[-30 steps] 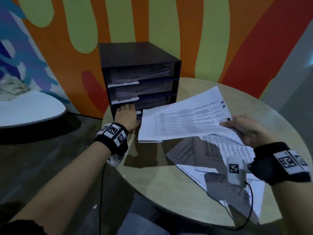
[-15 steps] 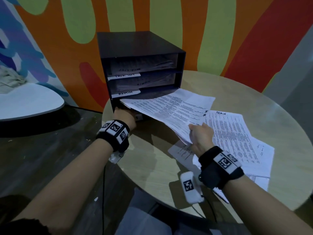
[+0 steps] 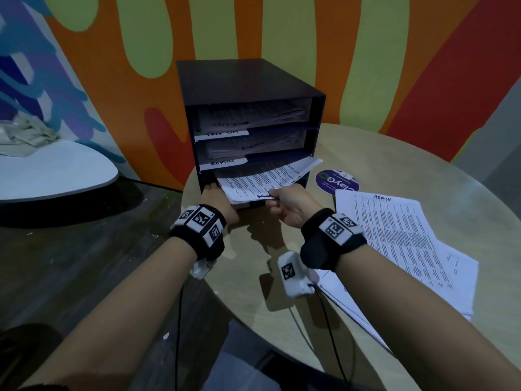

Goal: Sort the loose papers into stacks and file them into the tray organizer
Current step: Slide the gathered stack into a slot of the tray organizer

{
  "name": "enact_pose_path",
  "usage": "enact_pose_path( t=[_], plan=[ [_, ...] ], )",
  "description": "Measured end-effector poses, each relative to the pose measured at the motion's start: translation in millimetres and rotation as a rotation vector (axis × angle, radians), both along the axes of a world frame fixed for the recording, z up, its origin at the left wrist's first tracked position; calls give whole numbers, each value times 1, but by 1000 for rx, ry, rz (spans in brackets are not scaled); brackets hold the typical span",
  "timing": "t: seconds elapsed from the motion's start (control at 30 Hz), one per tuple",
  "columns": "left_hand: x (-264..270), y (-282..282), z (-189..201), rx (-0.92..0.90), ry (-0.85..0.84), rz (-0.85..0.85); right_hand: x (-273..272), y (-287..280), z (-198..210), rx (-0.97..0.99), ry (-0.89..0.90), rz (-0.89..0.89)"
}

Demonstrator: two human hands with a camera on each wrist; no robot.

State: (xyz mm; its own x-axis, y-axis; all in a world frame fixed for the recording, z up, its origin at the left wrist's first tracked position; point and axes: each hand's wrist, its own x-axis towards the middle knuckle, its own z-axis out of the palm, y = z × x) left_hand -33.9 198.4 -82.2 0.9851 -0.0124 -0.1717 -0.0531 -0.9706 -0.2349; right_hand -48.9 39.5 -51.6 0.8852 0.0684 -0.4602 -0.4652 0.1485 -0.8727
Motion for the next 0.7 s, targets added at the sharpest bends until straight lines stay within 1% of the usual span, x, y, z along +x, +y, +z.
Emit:
enact_pose_path(
  t=[0.1, 0.13, 0.23, 0.3, 0.4, 0.53, 0.63, 0.7],
  plan=[
    [-1, -4, 2, 79, 91, -7, 23, 12, 7, 95, 56, -52],
    [-1, -5, 2, 77, 88, 5, 29, 17, 9, 126, 53, -85],
    [2, -6, 1, 19, 14, 44, 46, 30, 11, 308, 34, -231],
    [2, -7, 1, -13, -24, 63, 55, 38, 11, 373, 26, -289],
    [3, -5, -4, -40, -60, 54, 61, 44, 12, 385, 49, -323],
    [5, -2, -7, -65, -73, 36, 79, 48, 2, 328, 59, -343],
    [4, -2, -8, -64, -78, 38, 86, 56, -6, 366, 120, -267],
    [4, -2, -8, -57, -82, 34, 91, 56, -15, 390, 121, -218]
  ],
)
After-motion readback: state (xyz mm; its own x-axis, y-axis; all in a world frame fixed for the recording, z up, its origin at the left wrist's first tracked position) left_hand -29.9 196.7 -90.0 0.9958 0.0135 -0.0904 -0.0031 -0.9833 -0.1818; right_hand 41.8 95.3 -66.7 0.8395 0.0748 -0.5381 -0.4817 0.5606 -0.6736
